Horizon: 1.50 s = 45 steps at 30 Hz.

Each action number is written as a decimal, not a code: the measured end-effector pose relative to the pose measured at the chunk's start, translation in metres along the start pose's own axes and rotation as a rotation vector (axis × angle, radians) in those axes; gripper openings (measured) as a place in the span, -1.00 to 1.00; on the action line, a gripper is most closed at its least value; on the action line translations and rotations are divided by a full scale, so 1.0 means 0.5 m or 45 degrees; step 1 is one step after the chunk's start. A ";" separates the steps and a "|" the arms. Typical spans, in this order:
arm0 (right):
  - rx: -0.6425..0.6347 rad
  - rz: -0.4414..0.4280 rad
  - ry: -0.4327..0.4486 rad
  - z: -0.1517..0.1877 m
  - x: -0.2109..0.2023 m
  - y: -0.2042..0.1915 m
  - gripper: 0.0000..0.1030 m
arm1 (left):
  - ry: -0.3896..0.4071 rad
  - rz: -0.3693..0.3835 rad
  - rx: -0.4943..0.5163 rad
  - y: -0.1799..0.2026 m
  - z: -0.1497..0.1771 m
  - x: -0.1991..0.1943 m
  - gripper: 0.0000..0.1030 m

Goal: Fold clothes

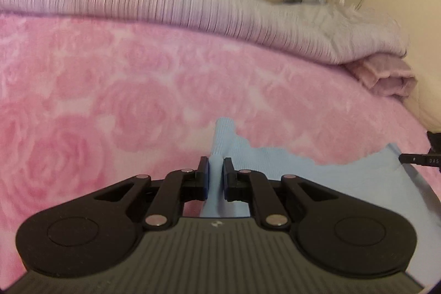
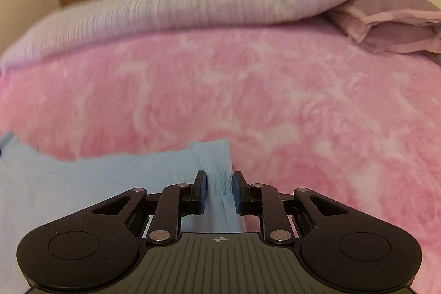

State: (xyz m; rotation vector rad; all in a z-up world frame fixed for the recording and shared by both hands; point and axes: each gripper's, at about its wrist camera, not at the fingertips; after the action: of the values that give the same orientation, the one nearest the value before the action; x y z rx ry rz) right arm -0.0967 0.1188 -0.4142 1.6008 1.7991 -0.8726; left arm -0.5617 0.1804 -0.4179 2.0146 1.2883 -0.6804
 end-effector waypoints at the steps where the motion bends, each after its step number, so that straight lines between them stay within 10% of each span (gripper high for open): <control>1: 0.000 0.012 -0.019 0.000 0.004 -0.002 -0.64 | -0.024 -0.017 0.023 0.006 -0.002 0.009 -0.86; 6: -0.038 0.053 -0.133 0.002 0.036 -0.009 -0.51 | -0.124 -0.062 0.008 -0.001 0.011 0.030 -0.66; 12: 0.066 0.132 -0.028 0.030 -0.108 0.007 -0.27 | -0.079 -0.102 -0.052 -0.033 0.036 -0.121 -0.66; 19: 0.046 0.006 0.026 0.204 -0.278 -0.052 -0.27 | -0.061 0.082 -0.082 0.035 0.159 -0.300 -0.66; 26: -0.050 0.311 -0.008 0.345 -0.240 -0.114 -0.26 | -0.123 -0.002 -0.112 0.080 0.279 -0.248 -0.80; 38: 0.226 0.210 0.075 0.361 -0.344 -0.111 -0.27 | -0.088 -0.105 -0.103 0.112 0.284 -0.334 -0.82; 45: 0.319 0.257 -0.088 0.400 -0.283 -0.056 -0.50 | -0.139 -0.129 -0.108 0.114 0.301 -0.300 -0.88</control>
State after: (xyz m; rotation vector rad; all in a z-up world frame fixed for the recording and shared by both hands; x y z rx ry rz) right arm -0.1088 -0.1273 -0.4262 1.8462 1.4961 -1.0762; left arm -0.5791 -0.0379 -0.3961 1.8293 1.3389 -0.7593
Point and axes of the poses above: each gripper's, at about its wrist camera, not at the fingertips, and x roughly the way its jaws point, y to its right, z to its underside, and after that the axes turned 9 degrees about -y, right-handed
